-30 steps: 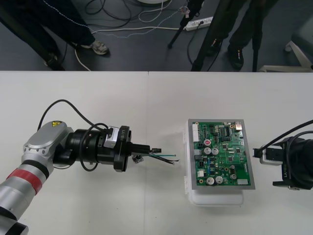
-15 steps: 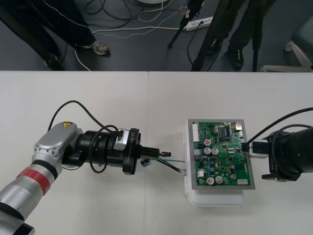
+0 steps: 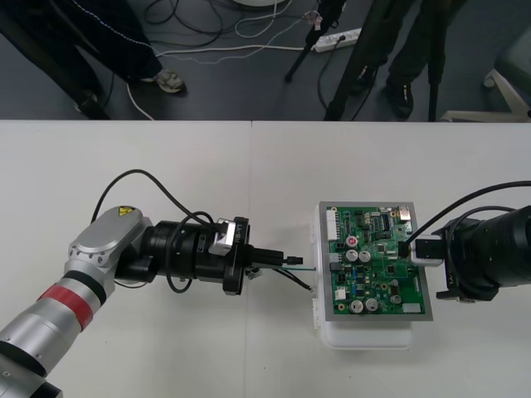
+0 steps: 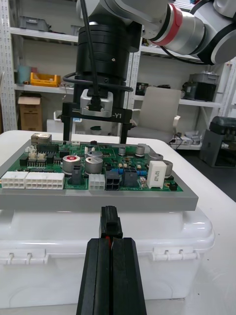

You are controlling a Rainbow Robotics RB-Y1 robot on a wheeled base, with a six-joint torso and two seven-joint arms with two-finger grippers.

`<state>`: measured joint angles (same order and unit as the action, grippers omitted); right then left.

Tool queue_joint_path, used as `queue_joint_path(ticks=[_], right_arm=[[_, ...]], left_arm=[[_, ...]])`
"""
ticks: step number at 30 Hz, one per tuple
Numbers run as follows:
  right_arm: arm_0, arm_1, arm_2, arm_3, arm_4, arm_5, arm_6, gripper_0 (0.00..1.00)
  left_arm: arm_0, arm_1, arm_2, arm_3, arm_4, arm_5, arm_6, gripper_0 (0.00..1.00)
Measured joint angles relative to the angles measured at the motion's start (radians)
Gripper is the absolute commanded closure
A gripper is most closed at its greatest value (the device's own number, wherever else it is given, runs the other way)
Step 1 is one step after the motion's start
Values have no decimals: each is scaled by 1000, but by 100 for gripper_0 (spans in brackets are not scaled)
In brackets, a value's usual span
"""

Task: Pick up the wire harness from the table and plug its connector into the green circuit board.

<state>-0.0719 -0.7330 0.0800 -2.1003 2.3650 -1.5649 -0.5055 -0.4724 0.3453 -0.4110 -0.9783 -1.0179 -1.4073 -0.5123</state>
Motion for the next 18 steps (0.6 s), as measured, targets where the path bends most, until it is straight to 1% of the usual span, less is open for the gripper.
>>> queue_joint_path(ticks=[7,18], right_arm=[[-19,0,40,0,5,0,-34,0],[-28,0,64,1,5,0,-34,0]], left_arm=[[0,0,-20,-22,0,19,1,100],[0,0,-61,-43,21,58,2,100]])
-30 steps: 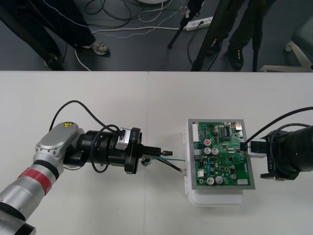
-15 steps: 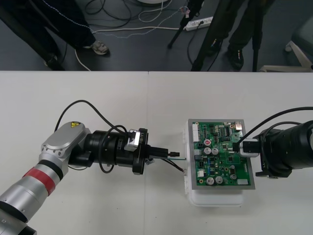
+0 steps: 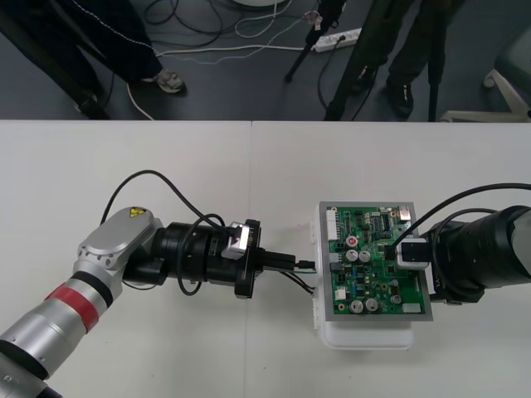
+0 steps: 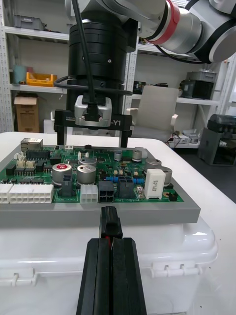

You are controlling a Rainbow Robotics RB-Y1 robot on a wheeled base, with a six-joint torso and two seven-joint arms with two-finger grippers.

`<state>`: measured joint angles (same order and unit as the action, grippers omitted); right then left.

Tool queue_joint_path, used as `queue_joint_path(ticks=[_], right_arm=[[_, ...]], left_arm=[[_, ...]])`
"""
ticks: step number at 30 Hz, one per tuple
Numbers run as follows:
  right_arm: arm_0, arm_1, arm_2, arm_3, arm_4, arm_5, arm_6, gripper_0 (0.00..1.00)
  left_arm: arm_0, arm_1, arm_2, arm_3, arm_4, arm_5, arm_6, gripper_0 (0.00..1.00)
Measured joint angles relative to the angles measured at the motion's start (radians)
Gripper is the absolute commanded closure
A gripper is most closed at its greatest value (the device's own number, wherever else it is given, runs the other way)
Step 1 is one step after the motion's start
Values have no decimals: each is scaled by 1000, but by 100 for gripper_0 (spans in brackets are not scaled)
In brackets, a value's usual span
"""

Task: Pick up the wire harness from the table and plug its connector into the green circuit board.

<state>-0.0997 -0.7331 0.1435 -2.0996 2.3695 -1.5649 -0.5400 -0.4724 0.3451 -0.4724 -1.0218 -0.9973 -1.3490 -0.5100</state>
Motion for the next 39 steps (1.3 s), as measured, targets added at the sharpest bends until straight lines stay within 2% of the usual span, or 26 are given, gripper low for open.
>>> queue_joint_path(ticks=[18,39], right_arm=[[-19,-1,32,1,-3,0,0,0],[-27,-4,42,6,-5,-2,0,0]], left_arm=[[-7,-3,-46,-17,12,69,15,100],[-18,-4,-72,-18,26,75,75,100]])
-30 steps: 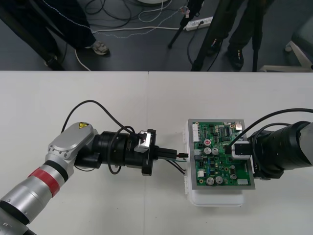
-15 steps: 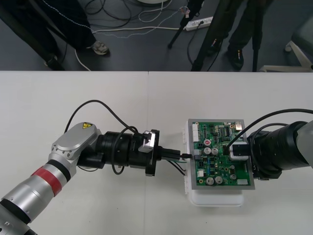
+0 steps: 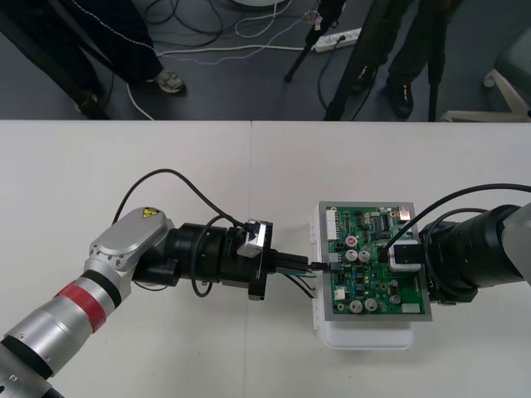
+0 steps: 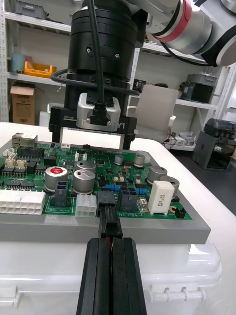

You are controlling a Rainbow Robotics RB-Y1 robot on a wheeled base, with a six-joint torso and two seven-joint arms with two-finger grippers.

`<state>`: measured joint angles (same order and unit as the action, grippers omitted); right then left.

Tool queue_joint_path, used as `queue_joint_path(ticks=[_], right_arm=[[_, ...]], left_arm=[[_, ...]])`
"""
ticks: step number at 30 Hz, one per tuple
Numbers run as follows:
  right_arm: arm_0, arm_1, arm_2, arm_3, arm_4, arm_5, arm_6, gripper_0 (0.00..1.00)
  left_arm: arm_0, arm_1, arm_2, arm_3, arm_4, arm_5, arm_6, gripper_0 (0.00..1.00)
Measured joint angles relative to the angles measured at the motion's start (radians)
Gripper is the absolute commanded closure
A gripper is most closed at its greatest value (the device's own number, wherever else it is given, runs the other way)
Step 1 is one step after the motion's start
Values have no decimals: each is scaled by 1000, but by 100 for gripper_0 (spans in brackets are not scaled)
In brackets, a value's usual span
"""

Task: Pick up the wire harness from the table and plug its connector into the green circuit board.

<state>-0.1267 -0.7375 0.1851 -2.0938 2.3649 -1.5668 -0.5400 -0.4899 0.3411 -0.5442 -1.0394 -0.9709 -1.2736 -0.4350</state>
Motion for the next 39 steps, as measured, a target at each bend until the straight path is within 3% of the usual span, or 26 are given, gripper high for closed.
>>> queue_joint_path(ticks=[39], right_arm=[[-2,0,0,3,-1,-1,0,0]], left_arm=[[-2,-1,-31,-40,0,53,0,100]])
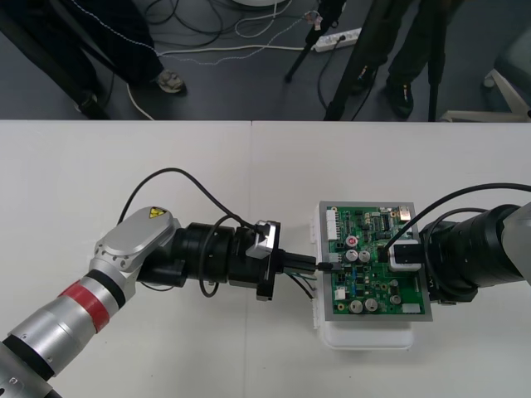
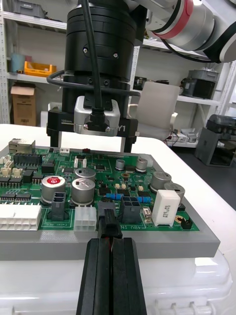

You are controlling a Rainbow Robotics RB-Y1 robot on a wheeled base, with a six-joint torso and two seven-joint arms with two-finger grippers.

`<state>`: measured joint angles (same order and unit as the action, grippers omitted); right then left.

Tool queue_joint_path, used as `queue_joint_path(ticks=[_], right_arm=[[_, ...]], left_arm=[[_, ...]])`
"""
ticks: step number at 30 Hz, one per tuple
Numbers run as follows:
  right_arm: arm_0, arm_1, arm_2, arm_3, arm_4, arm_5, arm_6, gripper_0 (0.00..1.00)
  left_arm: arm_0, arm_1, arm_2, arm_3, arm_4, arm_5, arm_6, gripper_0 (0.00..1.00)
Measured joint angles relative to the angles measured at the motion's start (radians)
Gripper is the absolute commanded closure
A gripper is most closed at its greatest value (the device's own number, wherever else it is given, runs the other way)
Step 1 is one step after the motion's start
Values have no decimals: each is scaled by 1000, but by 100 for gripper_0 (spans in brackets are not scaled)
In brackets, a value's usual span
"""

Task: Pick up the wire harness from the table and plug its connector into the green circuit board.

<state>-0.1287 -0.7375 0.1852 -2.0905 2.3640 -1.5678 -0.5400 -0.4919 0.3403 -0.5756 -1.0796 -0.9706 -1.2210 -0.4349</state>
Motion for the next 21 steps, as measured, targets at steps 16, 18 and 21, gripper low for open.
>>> queue_joint_path(ticks=[16,18,21], right_arm=[[0,0,0,1,0,0,0,0],[0,0,0,1,0,0,0,0],[0,0,0,1,0,0,0,0]], left_arm=[[0,0,0,-4,-1,11,0,100],[0,0,0,-4,-1,11,0,100],[0,0,0,-5,-2,12,0,100]])
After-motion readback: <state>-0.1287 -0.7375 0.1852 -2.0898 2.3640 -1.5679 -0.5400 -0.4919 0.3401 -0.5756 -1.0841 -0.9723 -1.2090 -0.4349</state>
